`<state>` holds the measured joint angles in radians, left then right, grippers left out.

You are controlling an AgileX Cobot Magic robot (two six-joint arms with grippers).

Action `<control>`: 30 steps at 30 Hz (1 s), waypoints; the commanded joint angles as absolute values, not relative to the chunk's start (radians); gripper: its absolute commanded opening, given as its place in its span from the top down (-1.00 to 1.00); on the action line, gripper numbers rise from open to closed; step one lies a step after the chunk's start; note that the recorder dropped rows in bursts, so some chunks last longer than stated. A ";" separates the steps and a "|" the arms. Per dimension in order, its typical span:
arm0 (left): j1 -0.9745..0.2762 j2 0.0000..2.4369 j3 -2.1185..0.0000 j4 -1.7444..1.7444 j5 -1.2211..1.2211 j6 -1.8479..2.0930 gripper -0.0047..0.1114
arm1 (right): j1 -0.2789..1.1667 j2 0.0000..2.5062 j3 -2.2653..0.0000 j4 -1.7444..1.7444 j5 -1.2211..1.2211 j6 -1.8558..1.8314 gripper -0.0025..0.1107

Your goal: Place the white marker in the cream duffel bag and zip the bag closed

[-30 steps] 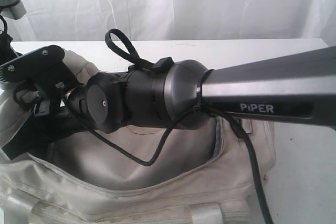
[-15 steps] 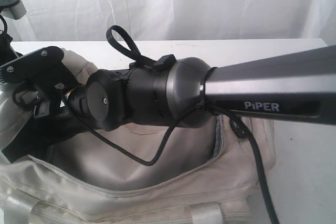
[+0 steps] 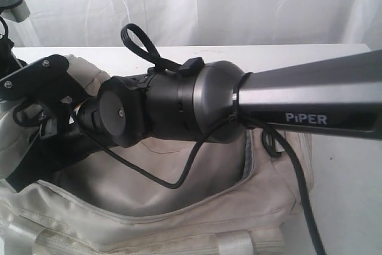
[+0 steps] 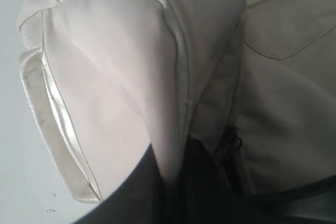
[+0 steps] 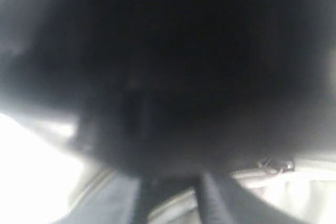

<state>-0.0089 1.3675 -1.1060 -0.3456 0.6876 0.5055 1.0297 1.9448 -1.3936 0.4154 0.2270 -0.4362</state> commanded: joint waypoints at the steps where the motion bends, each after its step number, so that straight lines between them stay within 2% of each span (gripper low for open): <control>1: -0.023 1.326 -1.130 -0.635 0.696 0.470 0.92 | 1.035 1.979 -1.374 0.375 0.242 -0.447 0.36; 5: -0.023 1.326 -1.130 -0.635 0.696 0.470 0.92 | 1.035 1.997 -1.374 0.335 0.251 -0.447 0.36; 7: -0.023 1.326 -1.130 -0.635 0.696 0.470 0.92 | 1.035 1.995 -1.374 0.312 0.355 -0.447 0.36; 10: -0.023 1.326 -1.130 -0.635 0.687 0.474 0.92 | 1.011 1.997 -1.372 0.085 0.421 -0.270 0.39; 15: -0.023 1.326 -1.130 -0.635 0.684 0.474 0.92 | 1.004 1.995 -1.372 0.070 0.421 -0.257 0.75; 18: -0.023 1.326 -1.130 -0.635 0.684 0.474 0.92 | 1.004 1.995 -1.372 0.070 0.421 -0.257 0.84; 23: -0.023 1.326 -1.130 -0.635 0.683 0.474 0.92 | 1.006 1.991 -1.372 0.088 0.452 -0.260 0.79; 30: -0.023 1.326 -1.130 -0.635 0.682 0.474 0.92 | 1.010 1.980 -1.372 0.109 0.484 -0.260 0.45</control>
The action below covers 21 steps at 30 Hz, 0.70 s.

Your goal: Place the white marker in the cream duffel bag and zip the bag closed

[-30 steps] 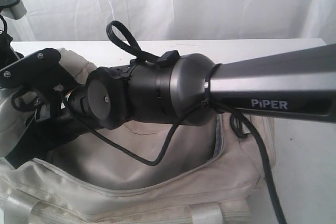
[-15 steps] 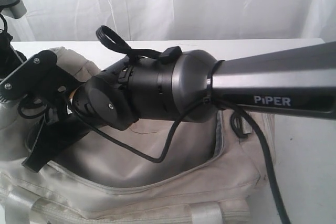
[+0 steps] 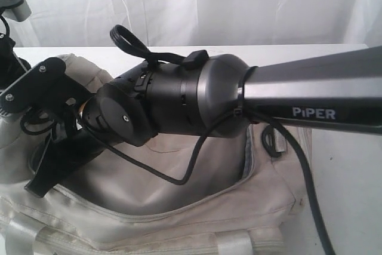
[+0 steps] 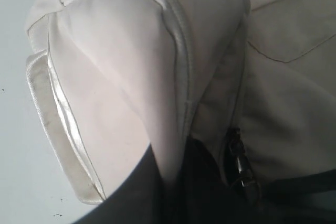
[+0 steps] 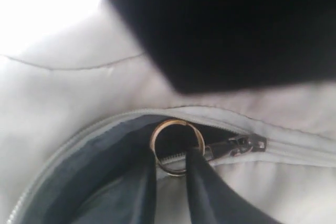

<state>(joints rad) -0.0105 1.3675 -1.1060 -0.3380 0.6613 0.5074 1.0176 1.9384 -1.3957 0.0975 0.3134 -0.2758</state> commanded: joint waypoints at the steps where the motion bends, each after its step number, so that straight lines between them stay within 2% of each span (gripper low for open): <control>1: -0.023 1.326 -1.130 -0.637 0.682 0.474 0.92 | 1.012 1.980 -1.372 0.112 0.487 -0.260 0.43; 11: -0.023 1.326 -1.130 -0.649 0.680 0.475 0.92 | 1.060 2.006 -1.376 0.115 0.455 -0.357 0.40; 16: -0.023 1.326 -1.130 -0.649 0.677 0.475 0.92 | 1.091 2.006 -1.377 0.117 0.457 -0.389 0.08; 21: -0.023 1.326 -1.130 -0.650 0.676 0.475 0.92 | 1.115 2.011 -1.377 0.111 0.440 -0.418 0.03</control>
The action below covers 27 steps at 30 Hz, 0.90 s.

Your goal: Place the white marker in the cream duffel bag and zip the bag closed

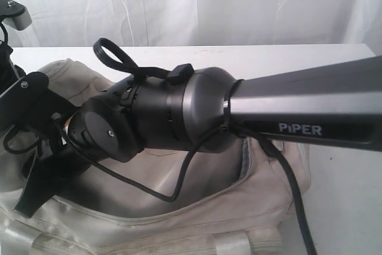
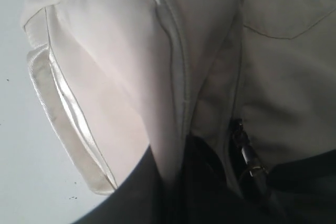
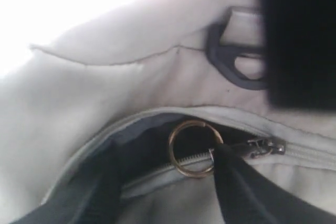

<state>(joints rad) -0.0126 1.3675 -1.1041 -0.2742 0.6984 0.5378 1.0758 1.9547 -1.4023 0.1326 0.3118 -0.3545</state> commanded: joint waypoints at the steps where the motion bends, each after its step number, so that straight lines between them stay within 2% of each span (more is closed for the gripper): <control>1: -0.023 1.326 -1.130 -0.650 0.676 0.475 0.92 | 1.115 2.014 -1.377 0.111 0.440 -0.420 0.03; 18: -0.023 1.326 -1.130 -0.661 0.680 0.475 0.92 | 1.115 2.078 -1.377 0.073 0.369 -0.425 0.09; 23: -0.023 1.326 -1.130 -0.663 0.681 0.475 0.92 | 1.115 2.084 -1.377 0.073 0.350 -0.423 0.20; 27: -0.023 1.326 -1.130 -0.665 0.681 0.478 0.92 | 1.115 2.084 -1.377 0.073 0.340 -0.423 0.37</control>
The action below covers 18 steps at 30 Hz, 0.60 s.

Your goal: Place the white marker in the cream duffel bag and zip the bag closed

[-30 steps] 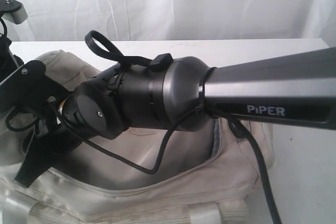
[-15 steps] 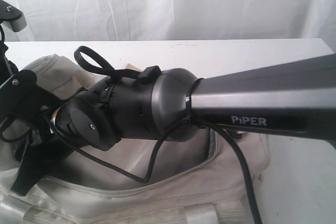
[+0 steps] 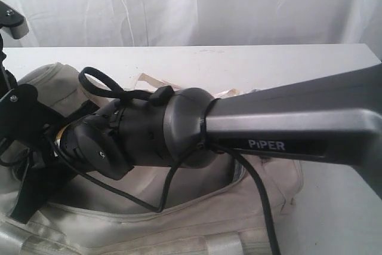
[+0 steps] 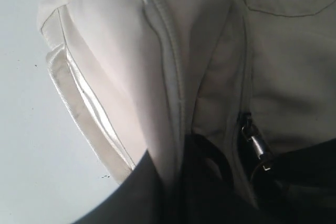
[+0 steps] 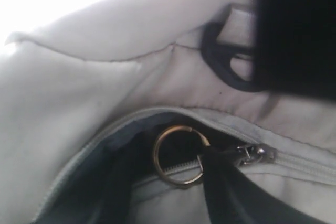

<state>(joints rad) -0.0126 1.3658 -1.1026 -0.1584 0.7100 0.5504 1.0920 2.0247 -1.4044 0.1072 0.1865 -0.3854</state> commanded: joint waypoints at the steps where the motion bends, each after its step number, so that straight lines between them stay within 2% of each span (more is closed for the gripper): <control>1: -0.023 1.326 -1.130 -0.665 0.681 0.478 0.92 | 1.115 2.084 -1.377 0.073 0.342 -0.415 0.43; 8: -0.023 1.326 -1.130 -0.665 0.681 0.478 0.92 | 1.115 2.075 -1.377 0.073 0.359 -0.388 0.64; 13: -0.023 1.326 -1.130 -0.665 0.681 0.478 0.92 | 1.115 2.046 -1.377 0.073 0.364 -0.380 0.64; 18: -0.023 1.326 -1.130 -0.665 0.683 0.479 0.92 | 1.115 2.036 -1.377 0.080 0.477 -0.374 0.60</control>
